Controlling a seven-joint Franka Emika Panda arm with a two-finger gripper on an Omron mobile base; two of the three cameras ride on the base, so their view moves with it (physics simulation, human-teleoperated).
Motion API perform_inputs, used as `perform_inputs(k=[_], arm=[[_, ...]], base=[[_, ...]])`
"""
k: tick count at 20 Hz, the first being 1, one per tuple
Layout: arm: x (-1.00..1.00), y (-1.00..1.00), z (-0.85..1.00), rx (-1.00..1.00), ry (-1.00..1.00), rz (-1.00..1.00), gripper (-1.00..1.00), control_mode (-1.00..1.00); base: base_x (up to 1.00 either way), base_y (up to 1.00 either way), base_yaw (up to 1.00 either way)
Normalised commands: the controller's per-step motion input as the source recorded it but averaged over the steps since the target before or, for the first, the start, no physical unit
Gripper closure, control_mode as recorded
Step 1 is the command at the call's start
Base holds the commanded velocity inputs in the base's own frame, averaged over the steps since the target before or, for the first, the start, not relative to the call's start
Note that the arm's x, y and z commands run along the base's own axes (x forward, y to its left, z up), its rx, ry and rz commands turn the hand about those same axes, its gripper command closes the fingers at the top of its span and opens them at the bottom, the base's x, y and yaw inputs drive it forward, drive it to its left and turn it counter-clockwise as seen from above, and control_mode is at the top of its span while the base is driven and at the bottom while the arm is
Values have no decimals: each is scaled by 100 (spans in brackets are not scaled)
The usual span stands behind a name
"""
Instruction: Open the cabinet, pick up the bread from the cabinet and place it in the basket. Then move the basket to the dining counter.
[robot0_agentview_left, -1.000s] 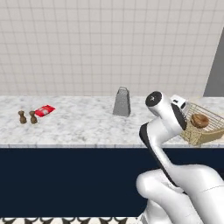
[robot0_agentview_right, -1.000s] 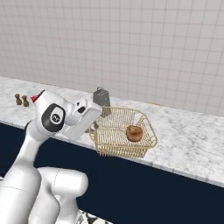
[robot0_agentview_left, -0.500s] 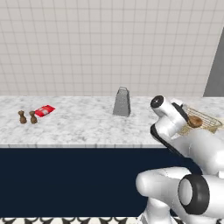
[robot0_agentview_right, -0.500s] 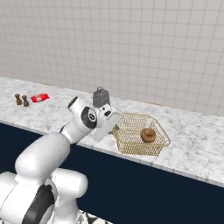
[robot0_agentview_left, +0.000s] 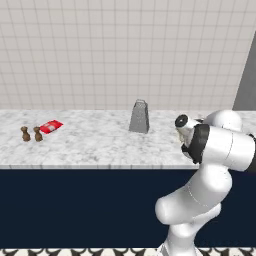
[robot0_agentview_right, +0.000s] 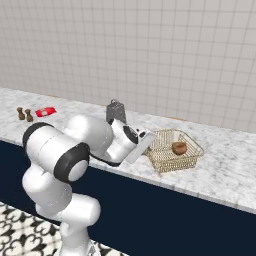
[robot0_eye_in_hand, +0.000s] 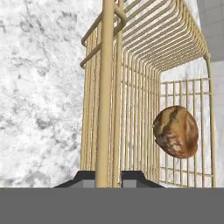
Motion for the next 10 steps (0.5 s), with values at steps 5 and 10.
perform_inputs(k=[5, 10], arm=[[42, -12, -24, 4, 0, 4, -100, -100], [-38, 16, 64, 5, -1, 0, -100, -100]], base=[[0, 0, 0], [0, 0, 0]])
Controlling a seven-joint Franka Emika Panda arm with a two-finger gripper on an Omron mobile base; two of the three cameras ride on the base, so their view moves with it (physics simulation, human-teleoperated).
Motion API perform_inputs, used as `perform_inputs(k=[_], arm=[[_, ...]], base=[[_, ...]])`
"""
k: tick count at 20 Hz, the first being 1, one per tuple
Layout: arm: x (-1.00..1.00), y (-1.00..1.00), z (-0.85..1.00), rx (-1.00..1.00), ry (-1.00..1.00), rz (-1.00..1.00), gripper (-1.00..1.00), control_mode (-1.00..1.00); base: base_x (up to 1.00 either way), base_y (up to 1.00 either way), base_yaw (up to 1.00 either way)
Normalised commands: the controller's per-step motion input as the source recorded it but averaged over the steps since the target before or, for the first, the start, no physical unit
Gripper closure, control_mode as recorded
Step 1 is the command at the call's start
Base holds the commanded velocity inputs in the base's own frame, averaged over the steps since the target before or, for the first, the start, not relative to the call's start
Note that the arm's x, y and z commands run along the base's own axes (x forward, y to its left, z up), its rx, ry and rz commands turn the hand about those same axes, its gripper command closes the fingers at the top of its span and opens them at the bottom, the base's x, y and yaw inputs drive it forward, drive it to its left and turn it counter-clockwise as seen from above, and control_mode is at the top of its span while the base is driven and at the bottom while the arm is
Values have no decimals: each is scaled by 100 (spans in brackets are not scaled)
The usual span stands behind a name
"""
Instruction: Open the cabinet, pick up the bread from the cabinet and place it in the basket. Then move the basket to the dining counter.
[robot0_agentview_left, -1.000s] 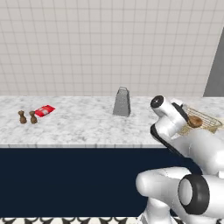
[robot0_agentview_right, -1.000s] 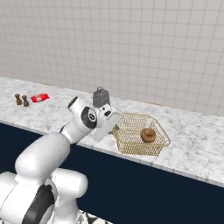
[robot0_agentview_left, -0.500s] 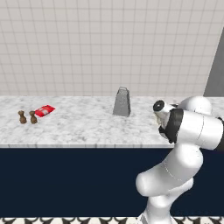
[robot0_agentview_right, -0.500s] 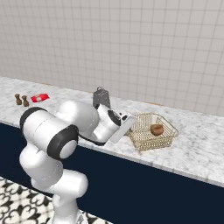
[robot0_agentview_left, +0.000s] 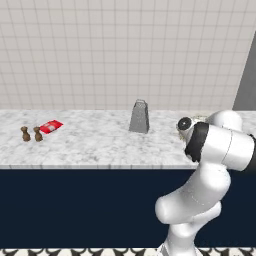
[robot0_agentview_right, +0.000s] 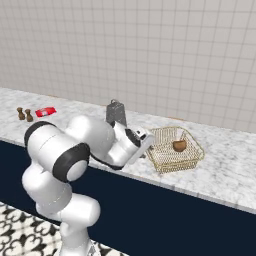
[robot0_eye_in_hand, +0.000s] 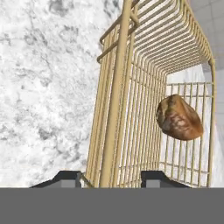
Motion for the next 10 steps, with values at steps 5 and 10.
perform_inputs(k=[5, 10], arm=[[-51, 52, 100, 0, -8, 0, -100, -100], [-62, 52, 100, 0, -9, 0, -100, -100]], base=[[0, 0, 0], [0, 0, 0]])
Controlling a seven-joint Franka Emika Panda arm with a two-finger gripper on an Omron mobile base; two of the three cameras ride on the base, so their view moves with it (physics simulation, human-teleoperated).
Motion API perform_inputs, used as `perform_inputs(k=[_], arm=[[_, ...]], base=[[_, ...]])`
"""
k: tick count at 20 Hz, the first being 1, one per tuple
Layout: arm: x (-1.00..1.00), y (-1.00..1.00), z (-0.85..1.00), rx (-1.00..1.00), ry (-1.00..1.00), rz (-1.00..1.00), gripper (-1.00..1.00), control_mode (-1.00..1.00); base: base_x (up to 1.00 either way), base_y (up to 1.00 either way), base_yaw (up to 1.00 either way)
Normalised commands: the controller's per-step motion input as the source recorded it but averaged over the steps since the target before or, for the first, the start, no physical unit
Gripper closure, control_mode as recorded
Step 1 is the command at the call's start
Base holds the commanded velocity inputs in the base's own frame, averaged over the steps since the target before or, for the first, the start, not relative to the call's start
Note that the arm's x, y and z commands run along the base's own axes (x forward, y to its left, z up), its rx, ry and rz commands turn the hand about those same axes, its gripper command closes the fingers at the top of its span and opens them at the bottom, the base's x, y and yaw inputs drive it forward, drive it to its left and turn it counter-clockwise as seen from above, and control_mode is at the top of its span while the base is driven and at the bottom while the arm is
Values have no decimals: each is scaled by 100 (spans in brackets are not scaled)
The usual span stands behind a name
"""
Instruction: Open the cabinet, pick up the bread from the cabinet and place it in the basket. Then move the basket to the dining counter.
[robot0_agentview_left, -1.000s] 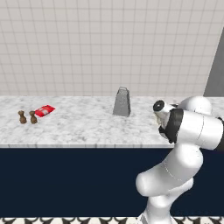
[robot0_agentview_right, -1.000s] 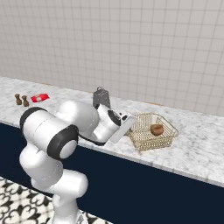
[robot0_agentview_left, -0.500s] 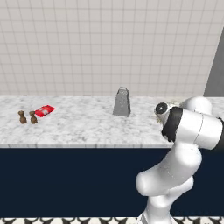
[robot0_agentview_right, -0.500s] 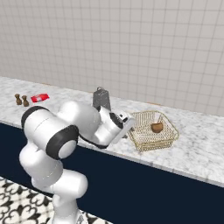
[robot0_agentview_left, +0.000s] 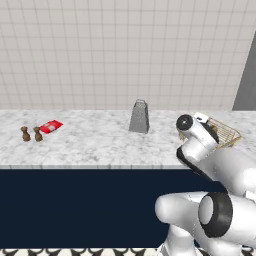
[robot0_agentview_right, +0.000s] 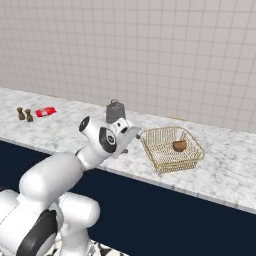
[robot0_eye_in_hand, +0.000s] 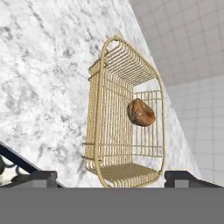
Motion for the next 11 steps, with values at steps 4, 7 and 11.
perform_inputs(k=[4, 7, 11], arm=[[-73, 67, 100, 0, -2, 0, -100, -100], [-51, 62, 100, 2, 1, 0, -100, -100], [-43, 40, 100, 11, 12, 0, -100, -100]], base=[[0, 0, 0], [0, 0, 0], [0, 0, 0]])
